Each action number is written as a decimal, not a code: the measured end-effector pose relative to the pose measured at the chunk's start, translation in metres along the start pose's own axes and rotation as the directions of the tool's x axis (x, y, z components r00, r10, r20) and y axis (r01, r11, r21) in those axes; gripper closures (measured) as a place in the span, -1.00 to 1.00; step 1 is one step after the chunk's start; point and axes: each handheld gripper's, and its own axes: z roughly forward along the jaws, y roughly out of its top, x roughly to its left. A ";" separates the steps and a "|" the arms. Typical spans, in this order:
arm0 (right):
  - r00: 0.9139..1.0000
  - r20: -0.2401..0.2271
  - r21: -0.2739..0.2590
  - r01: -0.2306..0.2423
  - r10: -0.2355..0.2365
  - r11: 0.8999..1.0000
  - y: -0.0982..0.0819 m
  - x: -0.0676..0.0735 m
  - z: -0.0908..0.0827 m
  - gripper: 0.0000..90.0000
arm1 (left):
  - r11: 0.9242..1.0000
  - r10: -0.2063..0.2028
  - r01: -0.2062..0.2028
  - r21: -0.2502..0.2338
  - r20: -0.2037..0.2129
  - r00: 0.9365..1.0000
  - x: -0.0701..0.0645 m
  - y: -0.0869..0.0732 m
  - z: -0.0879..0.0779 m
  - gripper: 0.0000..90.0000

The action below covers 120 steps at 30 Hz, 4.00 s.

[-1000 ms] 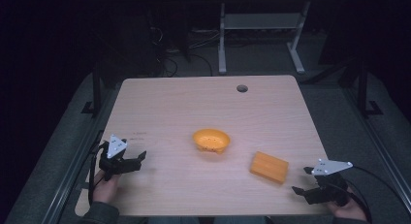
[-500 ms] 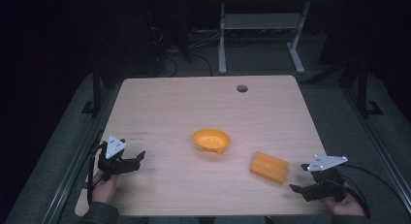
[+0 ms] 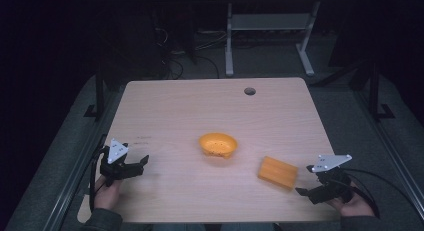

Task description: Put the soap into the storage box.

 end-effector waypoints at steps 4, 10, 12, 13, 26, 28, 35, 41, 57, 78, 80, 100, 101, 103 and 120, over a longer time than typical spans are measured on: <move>1.000 -0.004 0.007 0.013 -0.013 1.000 0.007 0.000 0.000 -0.68 | 1.000 0.002 -0.002 0.000 -0.002 1.000 0.001 0.000 0.000 -0.69; 0.999 -0.017 0.023 0.045 -0.045 0.999 0.021 0.000 0.002 -0.68 | 1.000 0.000 0.000 -0.004 0.000 1.000 0.001 0.000 -0.001 -0.69; 0.998 -0.019 0.028 0.055 -0.055 0.998 0.025 0.000 0.003 -0.68 | 1.000 -0.001 0.001 -0.006 -0.001 1.000 0.002 0.000 -0.001 -0.69; 0.998 -0.021 0.031 0.059 -0.058 0.998 0.026 0.000 0.004 -0.68 | 1.000 -0.003 0.003 -0.007 -0.002 1.000 0.002 0.000 -0.001 -0.69; 0.993 -0.057 0.073 0.109 -0.105 0.991 0.048 0.004 0.014 -0.68 | 1.000 -0.008 0.008 -0.010 -0.001 1.000 0.002 0.000 -0.001 -0.69; 0.992 -0.061 0.079 0.118 -0.114 0.990 0.051 0.003 0.015 -0.68 | 1.000 -0.013 0.013 -0.008 0.000 1.000 0.002 0.000 -0.001 -0.69; 0.984 -0.097 0.120 0.162 -0.151 0.979 0.062 0.005 0.033 -0.68 | 1.000 -0.010 0.010 -0.008 0.001 1.000 0.003 0.000 -0.002 -0.69; 0.980 -0.099 0.163 0.184 -0.170 0.969 0.068 0.006 0.045 -0.68 | 1.000 -0.009 0.009 -0.008 0.001 1.000 0.003 0.000 -0.002 -0.69; 0.978 -0.115 0.217 0.195 -0.173 0.957 0.076 0.002 0.059 -0.67 | 1.000 -0.008 0.008 -0.011 0.002 1.000 0.003 0.001 -0.002 -0.69; 0.967 -0.172 0.272 0.228 -0.185 0.935 0.082 0.002 0.082 -0.57 | 1.000 -0.012 0.012 -0.011 0.004 1.000 0.004 0.001 -0.003 -0.69; 0.967 -0.172 0.270 0.228 -0.186 0.935 0.082 0.001 0.082 -0.56 | 1.000 -0.011 0.011 -0.010 0.004 1.000 0.003 0.001 -0.003 -0.69; 0.952 -0.191 0.234 0.282 -0.240 0.930 0.092 0.004 0.069 -0.54 | 1.000 -0.017 0.017 -0.017 0.002 1.000 0.004 0.001 -0.004 -0.69; 0.951 -0.190 0.233 0.284 -0.243 0.930 0.094 0.004 0.067 -0.54 | 1.000 -0.018 0.018 -0.016 0.002 1.000 0.004 0.001 -0.004 -0.69; 0.949 -0.187 0.228 0.295 -0.255 0.928 0.099 0.004 0.065 -0.54 | 1.000 -0.020 0.020 -0.018 0.001 1.000 0.004 0.001 -0.004 -0.69; 0.941 -0.187 0.221 0.320 -0.282 0.921 0.125 0.004 0.058 -0.54 | 1.000 -0.021 0.021 -0.022 -0.004 1.000 0.005 0.001 -0.004 -0.69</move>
